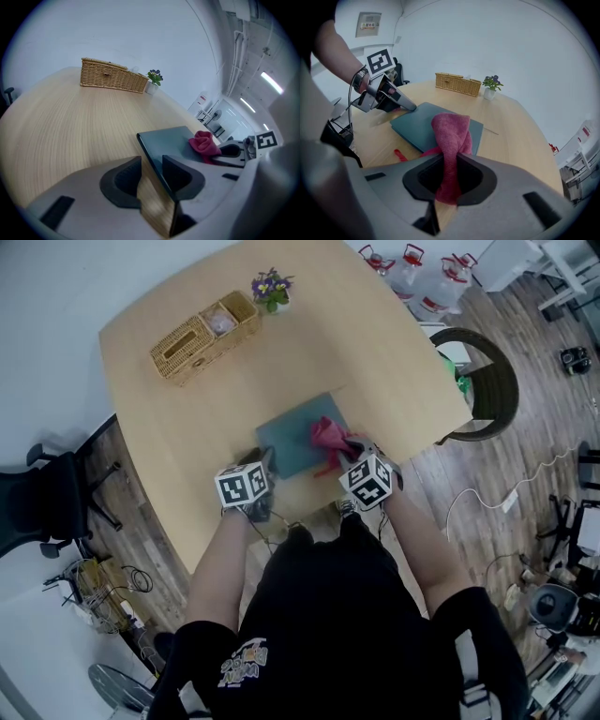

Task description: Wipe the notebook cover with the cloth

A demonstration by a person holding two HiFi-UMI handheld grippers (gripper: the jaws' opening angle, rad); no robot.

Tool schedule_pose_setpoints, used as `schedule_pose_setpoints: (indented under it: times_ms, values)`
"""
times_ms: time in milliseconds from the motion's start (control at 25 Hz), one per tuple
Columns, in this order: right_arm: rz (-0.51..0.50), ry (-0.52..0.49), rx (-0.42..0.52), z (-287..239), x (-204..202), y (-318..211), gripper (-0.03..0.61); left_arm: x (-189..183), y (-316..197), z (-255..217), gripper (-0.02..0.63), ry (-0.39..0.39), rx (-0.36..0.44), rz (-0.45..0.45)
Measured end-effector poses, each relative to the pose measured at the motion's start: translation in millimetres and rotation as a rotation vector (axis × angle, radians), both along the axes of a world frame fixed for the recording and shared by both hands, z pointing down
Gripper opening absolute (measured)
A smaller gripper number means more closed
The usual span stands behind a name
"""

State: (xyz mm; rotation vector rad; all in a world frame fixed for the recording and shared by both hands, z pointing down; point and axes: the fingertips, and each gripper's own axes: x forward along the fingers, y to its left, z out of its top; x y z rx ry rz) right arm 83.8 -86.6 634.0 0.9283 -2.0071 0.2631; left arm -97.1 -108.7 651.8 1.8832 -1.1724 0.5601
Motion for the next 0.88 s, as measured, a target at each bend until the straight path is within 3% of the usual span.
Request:
schedule_pose_setpoints:
  times_ms: [240, 600, 880]
  values:
    - [0.093, -0.089, -0.048, -1, -1, 3, 0.067, 0, -1, 0, 0.135, 0.007, -0.003, 0.002]
    - [0.314, -0.455, -0.178, -10, -23, 12, 0.067, -2, 0, -2, 0.135, 0.059, -0.026, 0.007]
    - [0.354, -0.515, -0.165, -28, -36, 9, 0.067, -15, -9, -21, 0.133, 0.041, 0.078, 0.031]
